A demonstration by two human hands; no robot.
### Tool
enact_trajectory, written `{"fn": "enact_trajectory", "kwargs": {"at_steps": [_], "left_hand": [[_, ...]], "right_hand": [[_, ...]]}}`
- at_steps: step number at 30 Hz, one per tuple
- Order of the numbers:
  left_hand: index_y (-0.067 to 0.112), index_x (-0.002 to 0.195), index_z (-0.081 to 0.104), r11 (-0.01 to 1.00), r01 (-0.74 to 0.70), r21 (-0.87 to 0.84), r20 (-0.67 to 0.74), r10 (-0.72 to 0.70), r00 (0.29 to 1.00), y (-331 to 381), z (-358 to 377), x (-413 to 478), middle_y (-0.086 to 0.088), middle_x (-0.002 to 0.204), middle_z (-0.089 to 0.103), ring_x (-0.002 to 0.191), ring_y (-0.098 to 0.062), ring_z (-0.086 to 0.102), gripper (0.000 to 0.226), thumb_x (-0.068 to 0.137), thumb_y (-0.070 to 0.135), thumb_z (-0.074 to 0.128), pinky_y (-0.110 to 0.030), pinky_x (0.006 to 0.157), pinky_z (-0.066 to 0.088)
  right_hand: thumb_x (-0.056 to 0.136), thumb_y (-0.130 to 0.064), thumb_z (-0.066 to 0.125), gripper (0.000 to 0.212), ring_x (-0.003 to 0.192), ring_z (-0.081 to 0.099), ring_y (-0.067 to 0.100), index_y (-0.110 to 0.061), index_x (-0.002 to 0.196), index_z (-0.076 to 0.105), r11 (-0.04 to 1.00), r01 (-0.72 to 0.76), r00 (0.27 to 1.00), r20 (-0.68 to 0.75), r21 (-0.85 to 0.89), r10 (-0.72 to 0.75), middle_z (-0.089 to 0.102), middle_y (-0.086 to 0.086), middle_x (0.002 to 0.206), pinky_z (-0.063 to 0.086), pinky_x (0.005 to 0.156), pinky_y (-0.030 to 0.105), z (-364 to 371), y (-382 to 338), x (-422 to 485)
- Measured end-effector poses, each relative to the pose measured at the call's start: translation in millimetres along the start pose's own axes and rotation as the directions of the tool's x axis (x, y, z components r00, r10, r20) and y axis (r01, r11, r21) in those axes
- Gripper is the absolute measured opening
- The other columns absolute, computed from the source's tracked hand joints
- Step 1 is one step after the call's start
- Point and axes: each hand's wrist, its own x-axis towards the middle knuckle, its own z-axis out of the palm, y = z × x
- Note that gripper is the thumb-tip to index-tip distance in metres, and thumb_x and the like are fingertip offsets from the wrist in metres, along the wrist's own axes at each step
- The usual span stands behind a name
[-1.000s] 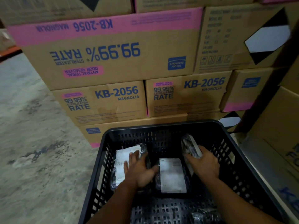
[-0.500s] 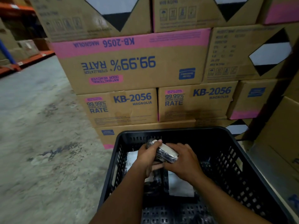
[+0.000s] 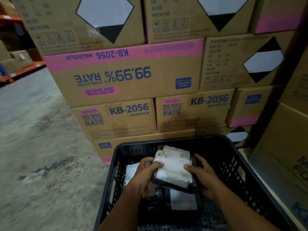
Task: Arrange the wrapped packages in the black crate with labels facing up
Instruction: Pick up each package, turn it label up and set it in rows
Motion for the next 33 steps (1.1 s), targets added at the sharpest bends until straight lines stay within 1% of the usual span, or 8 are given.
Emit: {"fn": "enact_trajectory", "kwargs": {"at_steps": [5,9,12,14,18,22,25,33], "left_hand": [[0.023,0.118,0.051,0.985,-0.045,0.164,-0.050,0.054,0.997,-6,-2,3,-0.023,0.120,0.070,0.096,-0.043,0.074,0.052,0.079,0.008,0.083,-0.065,0.081,0.058],[0.034,0.114,0.053,0.907,-0.088,0.411,-0.055,0.121,0.991,-12,-2,1,-0.013,0.117,0.072,0.085,-0.029,0.072,0.045,0.080,0.030,0.083,-0.048,0.077,0.062],[0.031,0.122,0.057,0.598,-0.217,0.771,-0.045,0.391,0.919,-15,-3,0,0.000,0.107,0.074,0.096,-0.023,0.069,0.047,0.083,0.053,0.070,-0.039,0.087,0.057],[0.029,0.136,0.052,0.327,-0.213,0.921,0.004,0.537,0.844,-15,-14,2,-0.003,0.127,0.067,0.118,-0.027,0.060,0.055,0.089,0.055,0.059,-0.041,0.096,0.051],[0.031,0.160,0.012,0.016,0.000,1.000,-0.005,0.294,0.956,-29,-48,8,-0.009,0.170,0.010,0.155,-0.036,0.007,0.080,0.094,0.065,0.041,-0.049,0.124,0.013],[0.036,0.157,-0.015,-0.024,0.046,0.999,-0.042,0.144,0.989,-51,-58,14,-0.002,0.164,-0.033,0.149,-0.033,-0.032,0.084,0.094,0.072,0.025,-0.053,0.121,-0.014],[0.038,0.156,-0.020,-0.047,0.077,0.996,-0.068,0.156,0.985,-55,-59,20,0.000,0.161,-0.038,0.147,-0.031,-0.036,0.083,0.093,0.073,0.021,-0.053,0.120,-0.016],[0.039,0.155,-0.021,-0.040,0.070,0.997,-0.063,0.138,0.988,-55,-64,24,0.002,0.160,-0.040,0.146,-0.030,-0.039,0.085,0.091,0.075,0.022,-0.052,0.119,-0.017]], "right_hand": [[0.070,-0.002,0.082,0.072,0.091,0.075,0.035,-0.021,0.135,0.057,1.000,0.028,0.995,0.100,0.014,-0.029,0.075,0.014,0.109,0.061,0.069,0.044,-9,-4,7],[0.071,-0.001,0.081,0.068,0.091,0.075,0.034,-0.026,0.131,0.059,1.000,-0.013,0.989,0.147,-0.012,0.014,0.077,0.013,0.108,0.061,0.066,0.041,-14,8,7],[0.074,-0.001,0.079,0.068,0.090,0.075,0.034,-0.023,0.135,0.057,0.999,0.006,0.999,0.036,-0.044,-0.004,0.074,0.013,0.110,0.061,0.068,0.041,-23,10,14],[0.075,0.000,0.079,0.071,0.091,0.074,0.033,-0.021,0.138,0.054,0.996,0.021,1.000,-0.009,-0.091,-0.022,0.072,0.013,0.112,0.061,0.069,0.039,-31,13,21],[0.076,-0.006,0.081,0.075,0.102,0.066,0.031,-0.020,0.143,0.049,0.959,0.020,0.995,-0.086,-0.281,-0.046,0.063,0.016,0.127,0.056,0.077,0.036,-42,27,33],[0.077,0.000,0.078,0.075,0.110,0.062,0.032,-0.012,0.144,0.045,0.936,0.017,0.994,-0.096,-0.351,-0.054,0.059,0.018,0.134,0.054,0.091,0.041,-38,44,44],[0.081,0.002,0.074,0.072,0.108,0.059,0.025,-0.009,0.145,0.042,0.904,0.060,0.996,-0.037,-0.422,-0.084,0.058,0.017,0.135,0.051,0.088,0.034,-20,57,51],[0.087,-0.014,0.069,0.070,0.128,0.053,0.031,-0.013,0.150,0.037,0.692,0.067,0.995,0.000,-0.719,-0.097,0.054,0.013,0.143,0.039,0.107,0.033,-18,70,57]]}}
